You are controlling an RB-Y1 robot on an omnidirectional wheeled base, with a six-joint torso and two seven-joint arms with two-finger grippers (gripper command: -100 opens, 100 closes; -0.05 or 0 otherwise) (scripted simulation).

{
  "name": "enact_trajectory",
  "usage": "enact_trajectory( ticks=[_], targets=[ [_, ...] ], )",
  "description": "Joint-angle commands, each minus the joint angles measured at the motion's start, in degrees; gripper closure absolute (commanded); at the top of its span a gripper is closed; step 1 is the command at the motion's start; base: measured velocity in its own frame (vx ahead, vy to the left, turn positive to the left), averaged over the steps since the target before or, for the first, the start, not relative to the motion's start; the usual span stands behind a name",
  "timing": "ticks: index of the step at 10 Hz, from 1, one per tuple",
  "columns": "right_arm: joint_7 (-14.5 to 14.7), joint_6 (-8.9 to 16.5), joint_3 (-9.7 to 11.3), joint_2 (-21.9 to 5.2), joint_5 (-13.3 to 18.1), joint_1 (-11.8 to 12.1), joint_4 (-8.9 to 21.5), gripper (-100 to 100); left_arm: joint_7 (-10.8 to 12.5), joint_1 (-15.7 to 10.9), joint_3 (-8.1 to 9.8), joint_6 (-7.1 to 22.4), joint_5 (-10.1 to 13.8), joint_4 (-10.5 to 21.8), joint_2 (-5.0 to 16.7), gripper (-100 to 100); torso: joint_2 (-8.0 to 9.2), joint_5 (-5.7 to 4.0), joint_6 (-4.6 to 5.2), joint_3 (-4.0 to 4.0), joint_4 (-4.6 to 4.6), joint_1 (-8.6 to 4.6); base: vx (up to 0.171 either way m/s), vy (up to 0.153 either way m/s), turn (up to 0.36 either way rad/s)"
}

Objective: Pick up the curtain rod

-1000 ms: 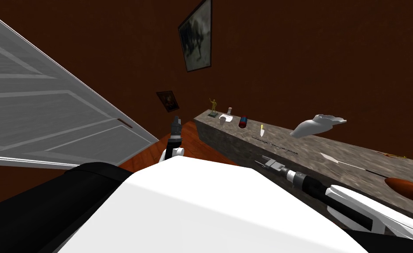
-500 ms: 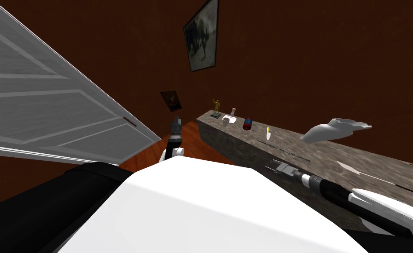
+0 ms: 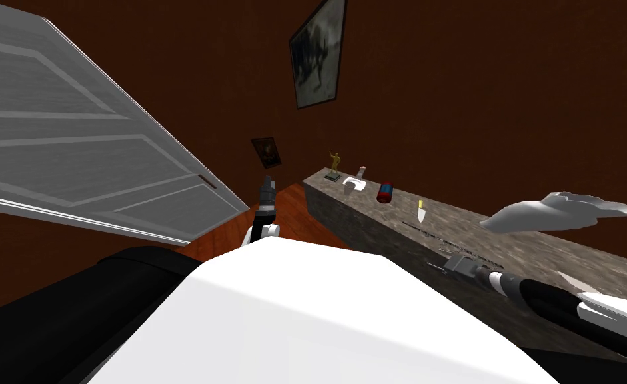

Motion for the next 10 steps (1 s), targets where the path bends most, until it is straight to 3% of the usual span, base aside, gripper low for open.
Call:
enact_trajectory(
  ticks=[1,7,9,10],
  targets=[
    [1.0,0.3,0.4,-0.6,0.4,-0.1,1.7,-100,0.0,0.0,0.0,0.0,0.0,0.0,0.0,0,0.0,0.0,0.0,0.0,0.0,0.0,0.049,-0.008,0.04],
    [5.6,5.9,3.3,-5.9,2.0,1.3,7.1,-100,0.0,0.0,0.0,0.0,0.0,0.0,0.0,0,0.13,-0.04,0.02,0.08,0.03,-0.11,0.043,-0.021,0.12],
    [6.4,7.1,3.9,-6.4,2.2,1.6,7.9,-100,0.0,0.0,0.01,0.0,0.0,0.0,0.0,0,0.12,-0.05,0.04,0.07,0.03,-0.14,0.044,-0.04,0.101],
    [5.7,6.4,4.2,-6.0,2.4,0.6,7.7,-100,0.0,0.0,0.0,0.0,0.0,0.0,0.0,0,0.13,-0.06,0.02,0.08,0.03,-0.17,0.019,-0.025,0.034]
  ],
)
